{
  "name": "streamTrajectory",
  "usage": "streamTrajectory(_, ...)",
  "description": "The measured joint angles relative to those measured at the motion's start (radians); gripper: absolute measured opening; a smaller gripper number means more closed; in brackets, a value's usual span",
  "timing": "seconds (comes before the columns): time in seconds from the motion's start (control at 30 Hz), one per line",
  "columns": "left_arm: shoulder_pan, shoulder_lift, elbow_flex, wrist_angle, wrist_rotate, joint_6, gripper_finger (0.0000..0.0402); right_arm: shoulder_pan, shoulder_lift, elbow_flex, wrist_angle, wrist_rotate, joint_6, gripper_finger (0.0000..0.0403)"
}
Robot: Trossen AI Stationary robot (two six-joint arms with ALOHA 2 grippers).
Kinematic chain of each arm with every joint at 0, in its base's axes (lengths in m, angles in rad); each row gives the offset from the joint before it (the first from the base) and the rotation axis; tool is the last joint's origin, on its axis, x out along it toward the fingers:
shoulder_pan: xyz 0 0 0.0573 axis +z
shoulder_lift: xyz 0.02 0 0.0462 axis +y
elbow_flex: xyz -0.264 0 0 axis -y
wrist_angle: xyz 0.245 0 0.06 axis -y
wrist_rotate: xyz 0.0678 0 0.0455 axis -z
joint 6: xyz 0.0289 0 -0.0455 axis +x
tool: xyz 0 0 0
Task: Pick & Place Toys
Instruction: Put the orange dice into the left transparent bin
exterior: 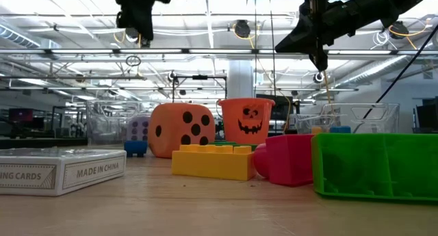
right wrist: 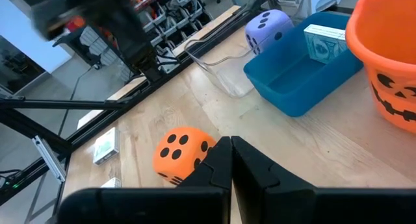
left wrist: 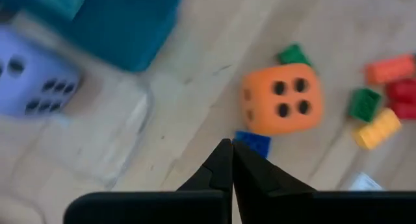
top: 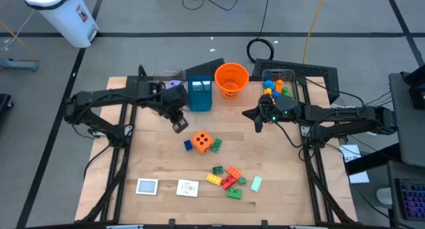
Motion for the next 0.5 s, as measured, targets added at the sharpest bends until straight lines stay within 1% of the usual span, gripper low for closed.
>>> streamTrajectory(0.07, -0.044, 0.001, 0.003, 0.022, 0.004, 0.005, 0.0009, 0.000, 0.000, 0.000, 0.000, 0.000, -0.010, 0.0000)
streamTrajectory(0.17, -0.098, 0.005, 0.001, 0.032, 0.007, -0.043, 0.0027, 0.000, 0.000, 0.000, 0.000, 0.000, -0.022, 0.0000)
streamTrajectory(0.33, -0.152, 0.004, 0.001, 0.051, 0.014, -0.055, 0.0047, 0.000, 0.000, 0.000, 0.000, 0.000, -0.024, 0.0000)
streamTrajectory(0.43, -0.166, 0.004, 0.001, 0.125, 0.087, -0.063, 0.0054, 0.000, 0.000, 0.000, 0.000, -0.001, -0.043, 0.0000)
streamTrajectory(0.5, -0.181, 0.004, 0.001, 0.186, 0.134, -0.036, 0.0060, 0.000, 0.000, 0.000, 0.000, 0.000, -0.070, 0.0000)
